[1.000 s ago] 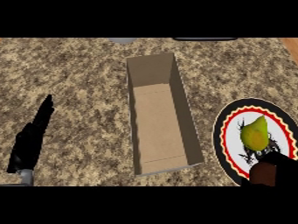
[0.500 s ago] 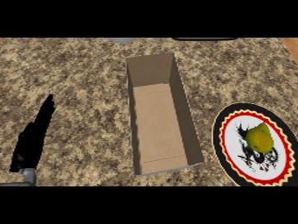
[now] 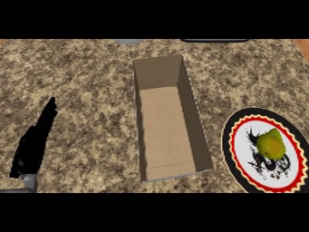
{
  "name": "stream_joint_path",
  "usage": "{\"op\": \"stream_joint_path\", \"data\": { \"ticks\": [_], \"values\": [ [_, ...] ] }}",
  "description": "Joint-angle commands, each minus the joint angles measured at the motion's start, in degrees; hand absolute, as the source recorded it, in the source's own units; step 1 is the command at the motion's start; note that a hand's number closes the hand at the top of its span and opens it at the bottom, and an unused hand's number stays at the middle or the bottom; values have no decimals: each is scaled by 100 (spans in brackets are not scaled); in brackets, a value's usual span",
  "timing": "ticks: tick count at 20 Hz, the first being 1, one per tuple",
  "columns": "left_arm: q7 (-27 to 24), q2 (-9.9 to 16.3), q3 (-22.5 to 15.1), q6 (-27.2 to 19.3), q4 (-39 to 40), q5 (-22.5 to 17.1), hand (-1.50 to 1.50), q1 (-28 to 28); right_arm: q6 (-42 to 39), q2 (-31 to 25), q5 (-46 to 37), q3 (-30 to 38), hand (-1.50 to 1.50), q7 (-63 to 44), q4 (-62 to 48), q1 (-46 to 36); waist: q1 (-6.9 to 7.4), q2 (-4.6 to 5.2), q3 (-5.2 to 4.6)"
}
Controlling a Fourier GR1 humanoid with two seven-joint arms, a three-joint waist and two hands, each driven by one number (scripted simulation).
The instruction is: Pick the cupcake from the plate and place it in the cardboard box
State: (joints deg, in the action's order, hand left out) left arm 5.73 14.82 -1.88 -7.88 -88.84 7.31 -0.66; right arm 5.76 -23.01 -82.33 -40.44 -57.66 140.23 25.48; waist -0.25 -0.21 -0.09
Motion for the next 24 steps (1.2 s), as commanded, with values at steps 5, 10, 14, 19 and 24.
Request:
{"op": "stream_joint_path", "data": {
  "ticks": [5, 10, 14, 19, 24],
  "values": [
    [-19, -10, -77, 82, -157, 56, 0, -168, -757, 1005, -168, -737, 150, -75, 848, -1414, 126, 23, -6],
    [-122, -113, -13, 51, 123, 71, 0, 126, -1998, 2249, -61, -499, 150, -527, 147, -3060, 130, 49, -12],
    [-117, 88, 262, 284, 294, -118, 0, 299, -2090, 2281, 501, 59, 150, -1080, -654, -4140, 120, 48, -5],
    [-8, -111, -13, 123, 2, 117, 0, 84, -1922, 2294, 1430, 1037, 150, -1296, -1756, -5221, 212, 52, -3],
    [-2, -127, -5, 171, 147, 160, 0, 168, -1810, 2298, 2268, 1646, 150, -1145, -2832, -5942, 127, 37, 3]
  ]
}}
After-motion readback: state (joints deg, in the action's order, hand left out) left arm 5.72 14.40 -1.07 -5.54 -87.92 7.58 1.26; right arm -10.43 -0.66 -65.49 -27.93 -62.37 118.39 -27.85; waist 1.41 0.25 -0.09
